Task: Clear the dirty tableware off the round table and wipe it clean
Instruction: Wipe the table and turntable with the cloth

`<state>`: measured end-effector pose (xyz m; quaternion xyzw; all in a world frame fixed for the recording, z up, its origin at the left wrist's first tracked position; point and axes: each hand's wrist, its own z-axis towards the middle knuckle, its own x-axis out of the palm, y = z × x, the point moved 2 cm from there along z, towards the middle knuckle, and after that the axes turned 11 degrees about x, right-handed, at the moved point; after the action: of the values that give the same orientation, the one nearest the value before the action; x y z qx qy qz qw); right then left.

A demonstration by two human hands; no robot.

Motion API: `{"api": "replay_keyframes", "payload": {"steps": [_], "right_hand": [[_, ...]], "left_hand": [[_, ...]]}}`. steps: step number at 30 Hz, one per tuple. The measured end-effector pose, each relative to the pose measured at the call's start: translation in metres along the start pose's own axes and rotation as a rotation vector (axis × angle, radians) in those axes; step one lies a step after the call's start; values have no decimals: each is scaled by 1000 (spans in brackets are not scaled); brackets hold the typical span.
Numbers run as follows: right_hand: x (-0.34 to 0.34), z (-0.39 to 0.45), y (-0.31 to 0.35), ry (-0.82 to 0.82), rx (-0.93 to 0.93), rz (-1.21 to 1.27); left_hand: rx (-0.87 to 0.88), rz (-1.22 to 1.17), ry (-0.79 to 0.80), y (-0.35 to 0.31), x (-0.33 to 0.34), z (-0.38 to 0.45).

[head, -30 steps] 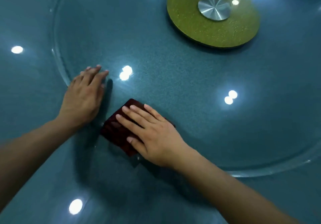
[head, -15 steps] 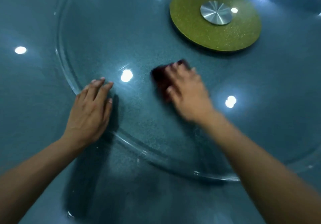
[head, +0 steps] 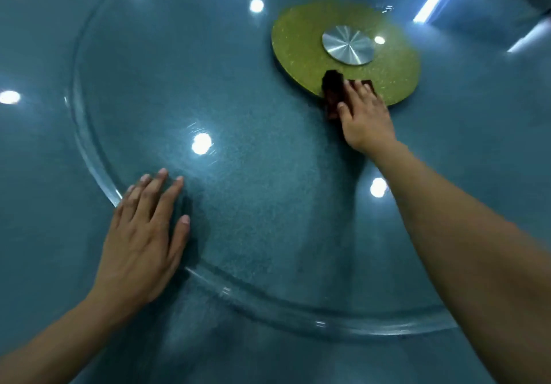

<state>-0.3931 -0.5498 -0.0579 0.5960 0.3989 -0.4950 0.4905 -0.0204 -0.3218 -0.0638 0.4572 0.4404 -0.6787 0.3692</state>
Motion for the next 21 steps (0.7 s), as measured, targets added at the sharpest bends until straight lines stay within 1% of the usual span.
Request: {"api": "replay_keyframes", "payload": {"steps": [2,3,4,5,6,8,11,13,14,16,19,21], "right_hand": [[-5,27,-16,-1,140,-8],[-4,28,-14,-4,169,-6],[-2,22,-6,-9,161,-2],[0,9,7,-11,108,5],[1,-10,24,-9,14,12],[6,-70,66,29,-277,25],[27,-201,128,156,-707,43],[40,-268,152,212,-857,49],[43,-284,158,206,-875,40],[42,-285,157,181,-844,59],[30,-252,127,207,-722,130],[22,-212,91,152,-598,94]], "left_hand": [[-7,15,-4,4,2,1],[-6,21,-5,9,3,2],[-2,24,-3,14,3,4],[4,28,1,20,2,7],[14,34,8,27,1,10],[27,57,17,39,0,15],[31,116,19,62,-1,25],[23,166,27,78,-4,33],[10,186,28,85,-6,37],[-27,204,13,93,-12,46],[-74,149,-6,86,-16,52],[-37,114,3,66,-16,51]]}}
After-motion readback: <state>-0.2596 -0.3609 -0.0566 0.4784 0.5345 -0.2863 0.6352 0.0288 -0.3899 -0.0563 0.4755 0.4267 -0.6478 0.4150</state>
